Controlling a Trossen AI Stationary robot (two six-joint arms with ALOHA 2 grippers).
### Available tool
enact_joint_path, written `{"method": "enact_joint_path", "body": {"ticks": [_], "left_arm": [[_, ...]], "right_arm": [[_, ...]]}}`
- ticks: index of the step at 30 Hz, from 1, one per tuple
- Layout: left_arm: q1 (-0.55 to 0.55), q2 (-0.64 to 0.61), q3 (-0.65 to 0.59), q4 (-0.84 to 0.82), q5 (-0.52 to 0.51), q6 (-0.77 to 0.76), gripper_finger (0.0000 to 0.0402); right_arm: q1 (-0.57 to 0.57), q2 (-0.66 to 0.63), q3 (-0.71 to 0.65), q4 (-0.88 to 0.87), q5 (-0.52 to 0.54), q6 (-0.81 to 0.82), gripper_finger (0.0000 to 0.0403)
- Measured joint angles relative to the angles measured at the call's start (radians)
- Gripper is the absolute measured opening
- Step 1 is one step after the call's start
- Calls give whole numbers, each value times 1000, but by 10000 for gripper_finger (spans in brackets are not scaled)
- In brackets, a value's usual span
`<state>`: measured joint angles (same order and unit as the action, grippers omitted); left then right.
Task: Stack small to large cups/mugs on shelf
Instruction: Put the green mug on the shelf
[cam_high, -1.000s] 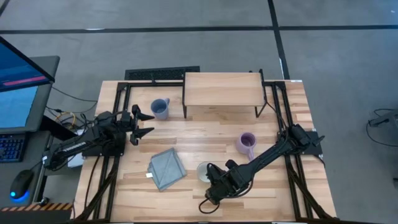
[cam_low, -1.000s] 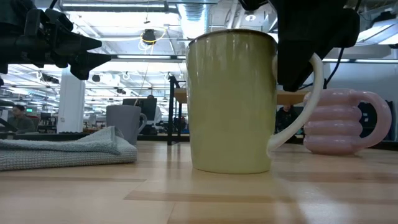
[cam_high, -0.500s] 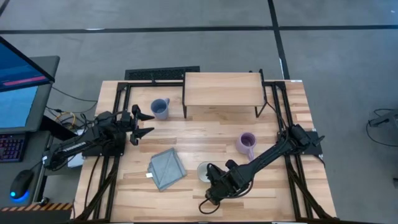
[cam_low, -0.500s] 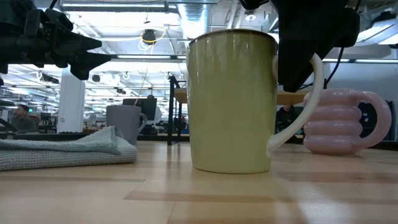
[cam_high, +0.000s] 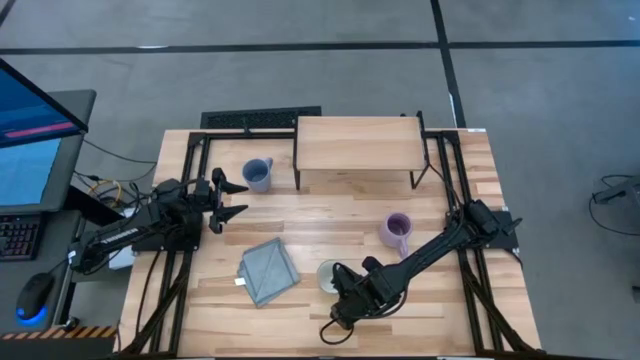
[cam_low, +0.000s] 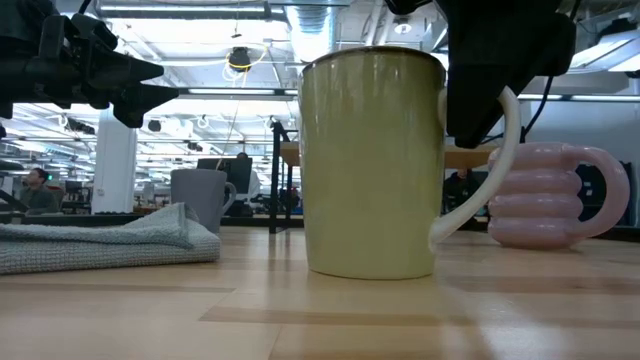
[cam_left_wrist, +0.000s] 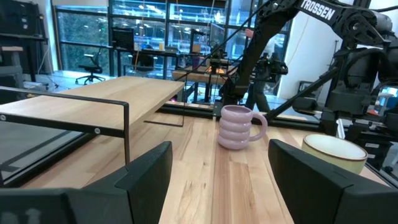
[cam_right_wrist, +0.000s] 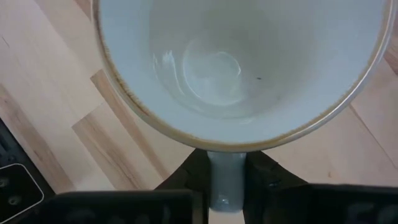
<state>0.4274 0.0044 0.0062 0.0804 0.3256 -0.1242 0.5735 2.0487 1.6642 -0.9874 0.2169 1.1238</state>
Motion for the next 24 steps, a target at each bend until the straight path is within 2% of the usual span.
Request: {"method": "enact_joint_path", "body": {"ticks": [13,24], "left_arm": [[0,0,0,0,0,0,257],[0,0,0,0,0,0,257]], "right_arm": [[-2,-5,1,-12,35,1,64],[-18,-7,129,-275,53,43,64]]}}
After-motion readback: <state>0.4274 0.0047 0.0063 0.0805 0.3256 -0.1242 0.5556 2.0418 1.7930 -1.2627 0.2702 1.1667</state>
